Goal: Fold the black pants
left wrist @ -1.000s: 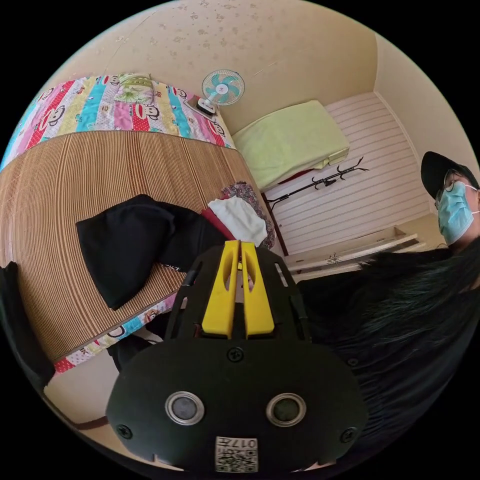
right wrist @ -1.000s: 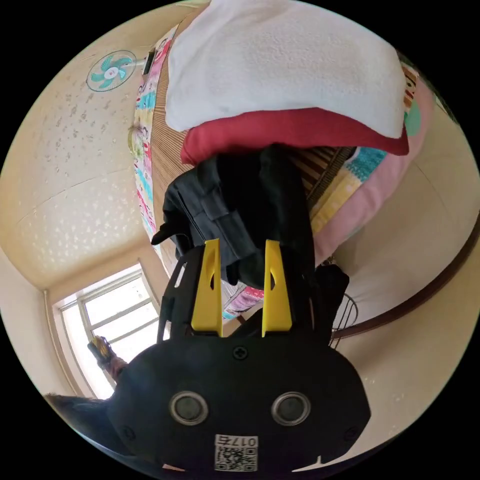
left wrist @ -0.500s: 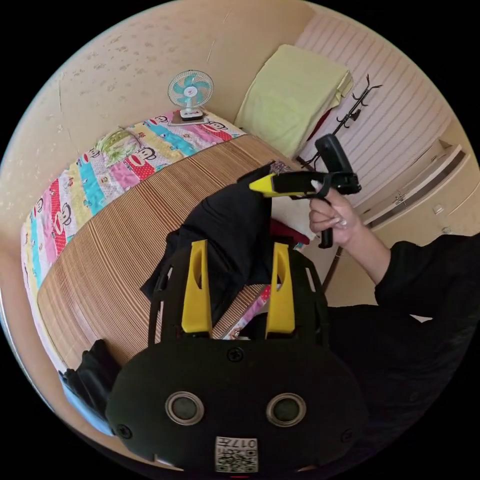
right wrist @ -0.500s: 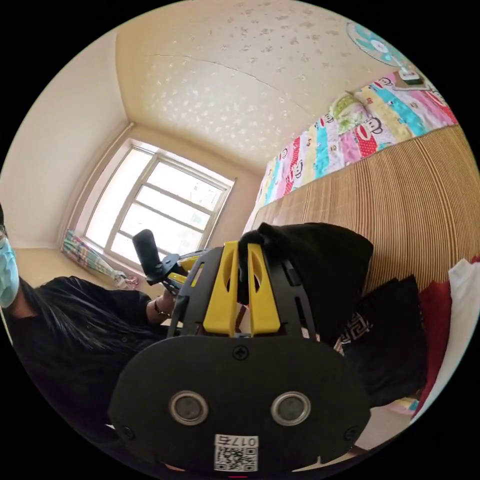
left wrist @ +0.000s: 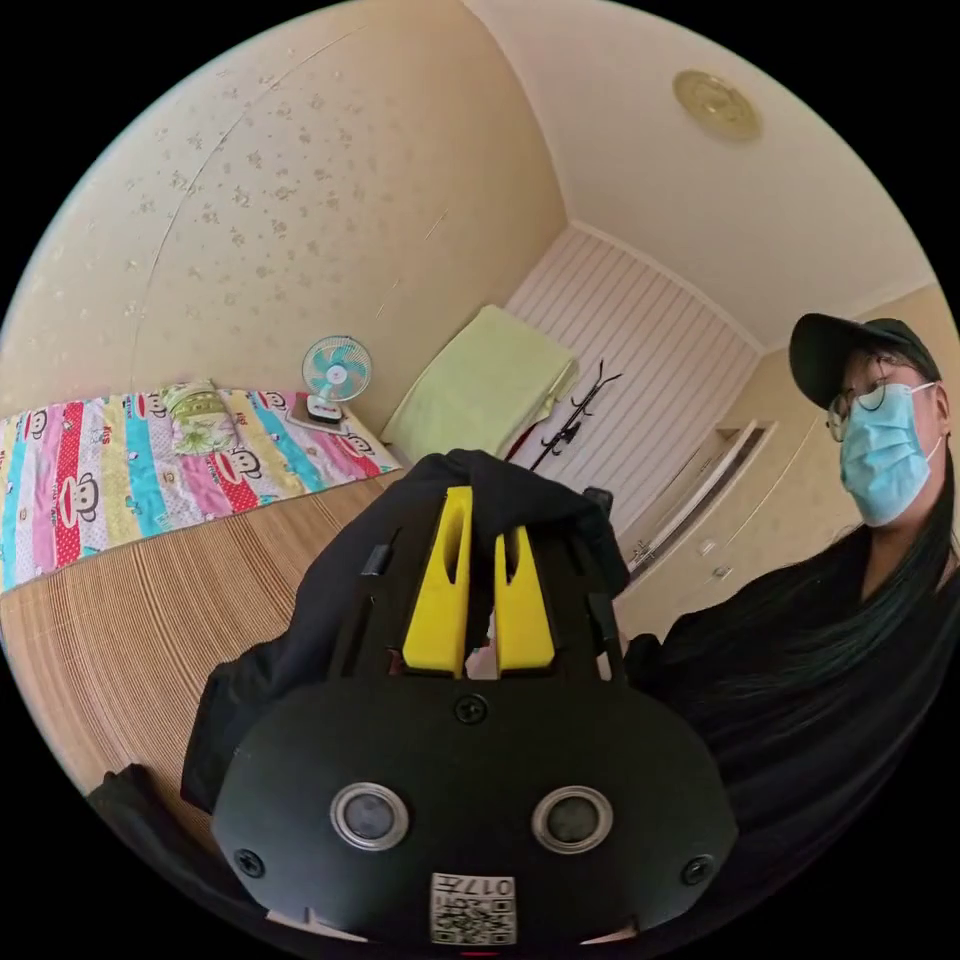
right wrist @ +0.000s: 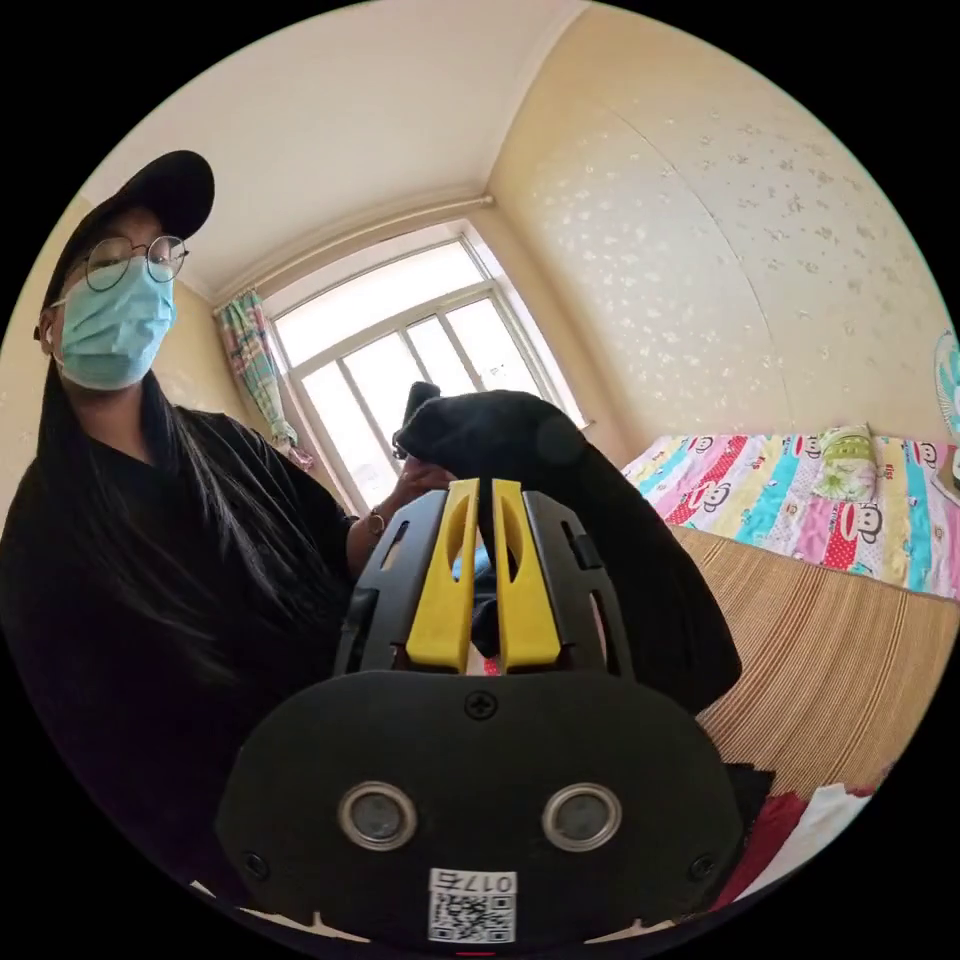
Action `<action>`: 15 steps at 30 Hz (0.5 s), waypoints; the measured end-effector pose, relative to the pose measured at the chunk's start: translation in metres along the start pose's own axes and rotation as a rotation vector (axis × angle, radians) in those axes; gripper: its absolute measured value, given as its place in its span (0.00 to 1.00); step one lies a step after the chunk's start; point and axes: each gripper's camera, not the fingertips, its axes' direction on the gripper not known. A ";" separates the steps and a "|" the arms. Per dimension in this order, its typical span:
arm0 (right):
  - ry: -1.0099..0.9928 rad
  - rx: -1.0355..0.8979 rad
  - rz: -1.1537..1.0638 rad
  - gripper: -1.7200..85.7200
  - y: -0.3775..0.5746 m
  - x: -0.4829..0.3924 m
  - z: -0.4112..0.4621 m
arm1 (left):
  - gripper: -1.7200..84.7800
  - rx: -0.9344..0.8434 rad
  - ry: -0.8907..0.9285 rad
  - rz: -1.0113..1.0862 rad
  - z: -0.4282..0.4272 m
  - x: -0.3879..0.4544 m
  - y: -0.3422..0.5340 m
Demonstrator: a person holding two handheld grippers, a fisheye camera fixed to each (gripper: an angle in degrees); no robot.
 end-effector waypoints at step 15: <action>0.599 -0.050 -0.108 0.33 0.059 -0.171 0.134 | 0.06 0.277 0.054 0.279 -0.177 0.137 -0.064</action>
